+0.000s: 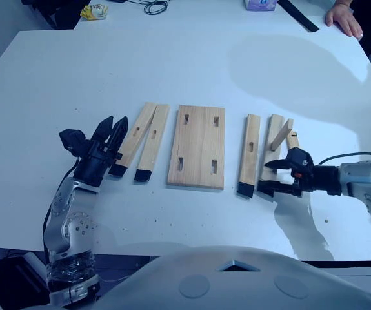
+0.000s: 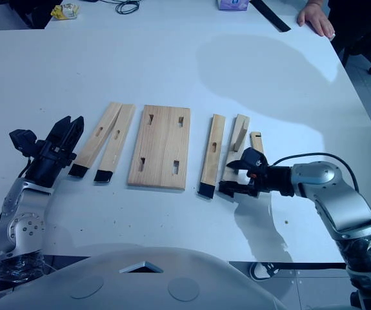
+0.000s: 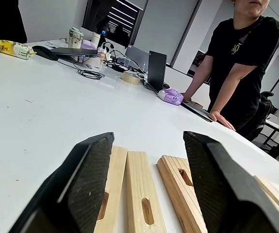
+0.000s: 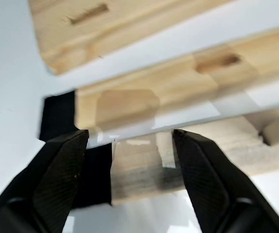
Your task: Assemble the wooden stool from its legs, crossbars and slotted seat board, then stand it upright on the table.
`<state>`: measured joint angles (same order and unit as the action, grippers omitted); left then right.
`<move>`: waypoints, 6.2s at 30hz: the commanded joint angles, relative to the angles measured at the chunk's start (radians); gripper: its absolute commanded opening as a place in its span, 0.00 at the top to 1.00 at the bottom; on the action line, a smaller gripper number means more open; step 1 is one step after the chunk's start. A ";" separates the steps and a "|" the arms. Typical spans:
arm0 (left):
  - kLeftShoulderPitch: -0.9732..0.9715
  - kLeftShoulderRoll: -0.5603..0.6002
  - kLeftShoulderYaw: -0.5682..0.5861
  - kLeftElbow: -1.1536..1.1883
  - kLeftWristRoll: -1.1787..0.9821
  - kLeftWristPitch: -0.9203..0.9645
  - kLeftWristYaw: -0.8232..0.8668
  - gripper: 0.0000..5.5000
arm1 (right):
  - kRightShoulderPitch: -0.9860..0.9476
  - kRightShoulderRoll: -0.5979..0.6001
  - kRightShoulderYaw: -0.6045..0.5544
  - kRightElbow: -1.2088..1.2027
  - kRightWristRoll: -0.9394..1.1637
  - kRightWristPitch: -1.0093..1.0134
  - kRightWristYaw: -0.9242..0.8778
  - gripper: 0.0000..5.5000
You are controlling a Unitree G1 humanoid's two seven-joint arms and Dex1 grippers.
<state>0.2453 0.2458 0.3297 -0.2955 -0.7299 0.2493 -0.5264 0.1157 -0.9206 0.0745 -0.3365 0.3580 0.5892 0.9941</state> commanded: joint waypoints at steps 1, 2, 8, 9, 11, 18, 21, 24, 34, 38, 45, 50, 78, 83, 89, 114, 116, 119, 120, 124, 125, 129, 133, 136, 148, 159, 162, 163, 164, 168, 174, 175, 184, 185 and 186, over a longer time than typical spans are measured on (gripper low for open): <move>0.008 -0.001 0.000 -0.001 -0.002 0.004 0.000 0.52 | -0.035 -0.066 0.010 0.078 -0.071 -0.043 0.029 0.41; 0.012 -0.004 -0.001 -0.005 -0.001 0.001 0.003 0.52 | -0.047 -0.071 0.017 0.094 -0.081 -0.053 0.036 0.41; 0.012 -0.016 -0.006 -0.004 0.008 -0.005 0.006 0.52 | -0.122 -0.030 -0.019 0.116 -0.038 -0.012 0.028 0.41; 0.011 -0.016 -0.005 -0.002 0.008 -0.006 0.005 0.52 | -0.137 -0.019 -0.036 0.116 -0.022 0.012 0.016 0.41; 0.012 -0.017 -0.001 0.000 0.008 -0.010 0.004 0.52 | -0.174 -0.001 -0.076 0.126 -0.004 0.048 -0.022 0.41; 0.050 -0.044 -0.009 -0.022 0.015 -0.034 0.016 0.52 | -0.118 -0.008 -0.109 0.042 -0.002 0.150 -0.081 0.41; 0.079 -0.058 -0.012 -0.032 0.019 -0.042 0.017 0.52 | -0.059 0.003 -0.113 0.002 -0.004 0.188 -0.112 0.41; 0.086 -0.065 -0.014 -0.031 0.023 -0.045 0.018 0.52 | -0.026 0.042 -0.115 -0.040 0.002 0.232 -0.169 0.41; 0.091 -0.068 -0.012 -0.034 0.020 -0.046 0.033 0.52 | -0.026 0.250 -0.104 -0.076 -0.054 0.363 -0.474 0.41; 0.071 -0.060 -0.017 -0.028 0.019 -0.036 0.036 0.52 | -0.016 0.320 -0.080 -0.099 -0.066 0.401 -0.556 0.41; 0.027 -0.036 -0.019 -0.006 0.013 -0.016 0.026 0.52 | -0.041 0.452 -0.096 -0.106 -0.087 0.448 -0.698 0.41; 0.029 -0.035 -0.014 -0.008 0.013 -0.011 0.023 0.52 | -0.046 0.450 -0.133 -0.120 -0.095 0.408 -0.711 0.41; 0.092 -0.173 -0.075 -0.009 0.063 -0.130 0.061 0.52 | -0.142 0.382 -0.069 0.089 -0.172 0.265 -0.597 0.41; 0.116 -0.197 -0.085 -0.017 0.071 -0.151 0.067 0.52 | -0.166 0.351 -0.063 0.057 -0.173 0.266 -0.563 0.41; 0.142 -0.223 -0.106 -0.026 0.082 -0.176 0.081 0.52 | -0.187 0.304 -0.048 0.043 -0.175 0.325 -0.529 0.41; 0.148 -0.184 -0.088 -0.076 0.050 -0.136 0.127 0.52 | -0.082 0.433 -0.064 -0.013 -0.163 0.567 -0.684 0.62; 0.125 -0.168 -0.082 -0.073 0.045 -0.119 0.131 0.52 | -0.073 0.457 -0.061 -0.010 -0.166 0.554 -0.708 0.62; 0.072 -0.137 -0.071 -0.053 0.034 -0.093 0.132 0.52 | -0.036 0.499 -0.063 -0.003 -0.180 0.510 -0.748 0.62; 0.055 -0.127 -0.066 -0.044 0.031 -0.086 0.130 0.52 | -0.024 0.509 -0.067 0.004 -0.185 0.490 -0.757 0.62; 0.033 -0.126 -0.052 -0.049 0.021 -0.083 0.148 0.52 | -0.075 0.526 -0.097 0.087 -0.187 0.358 -0.756 0.62; 0.029 -0.135 -0.049 -0.055 0.018 -0.088 0.154 0.52 | -0.117 0.523 -0.103 0.125 -0.187 0.321 -0.745 0.62; -0.039 -0.137 -0.038 -0.049 -0.001 -0.090 0.169 0.52 | -0.244 0.527 -0.160 0.225 -0.148 0.228 -0.705 0.62; -0.185 -0.088 -0.032 0.024 -0.036 -0.052 0.135 0.52 | -0.338 0.541 -0.235 0.332 -0.102 0.156 -0.679 0.62; -0.279 -0.043 -0.042 0.084 -0.044 -0.019 0.096 0.52 | -0.465 0.555 -0.277 0.447 -0.069 0.096 -0.661 0.62; -0.608 0.078 -0.073 0.209 -0.189 0.230 -0.075 0.52 | -0.585 0.634 -0.363 0.406 0.291 0.199 -0.412 0.62; -0.778 0.132 -0.057 0.273 -0.465 0.609 -0.141 0.33 | -0.592 0.558 -0.340 0.194 0.563 0.289 -0.135 0.62; -0.759 0.146 -0.030 0.226 -0.576 0.698 -0.105 0.26 | -0.621 0.524 -0.327 0.123 0.660 0.356 -0.093 0.62; -0.758 0.149 -0.026 0.219 -0.599 0.717 -0.101 0.26 | -0.626 0.508 -0.324 0.110 0.682 0.372 -0.081 0.62; -0.760 0.152 -0.028 0.219 -0.611 0.732 -0.101 0.26 | -0.625 0.489 -0.317 0.098 0.695 0.382 -0.064 0.62; -0.776 0.159 -0.040 0.215 -0.662 0.783 -0.093 0.26 | -0.640 0.443 -0.277 0.112 0.696 0.386 -0.013 0.62; -0.774 0.156 -0.050 0.155 -0.757 0.831 -0.085 0.26 | -0.685 0.416 -0.218 0.149 0.664 0.354 0.052 0.62; -0.768 0.157 -0.053 0.139 -0.767 0.833 -0.088 0.26 | -0.690 0.410 -0.215 0.153 0.662 0.353 0.060 0.62; -0.735 0.185 -0.072 0.111 -0.719 0.809 -0.129 0.26 | -0.709 0.347 -0.138 0.195 0.598 0.338 0.160 0.62; -0.736 0.189 -0.075 0.112 -0.707 0.803 -0.137 0.26 | -0.708 0.343 -0.127 0.198 0.590 0.334 0.171 0.62; -0.739 0.191 -0.077 0.119 -0.690 0.793 -0.146 0.26 | -0.708 0.338 -0.114 0.201 0.579 0.329 0.185 0.62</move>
<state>-0.4876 0.4211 0.2637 -0.1817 -1.4540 1.0576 -0.6509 -0.5675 -0.5615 -0.0659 -0.1393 0.9600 0.9364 1.1499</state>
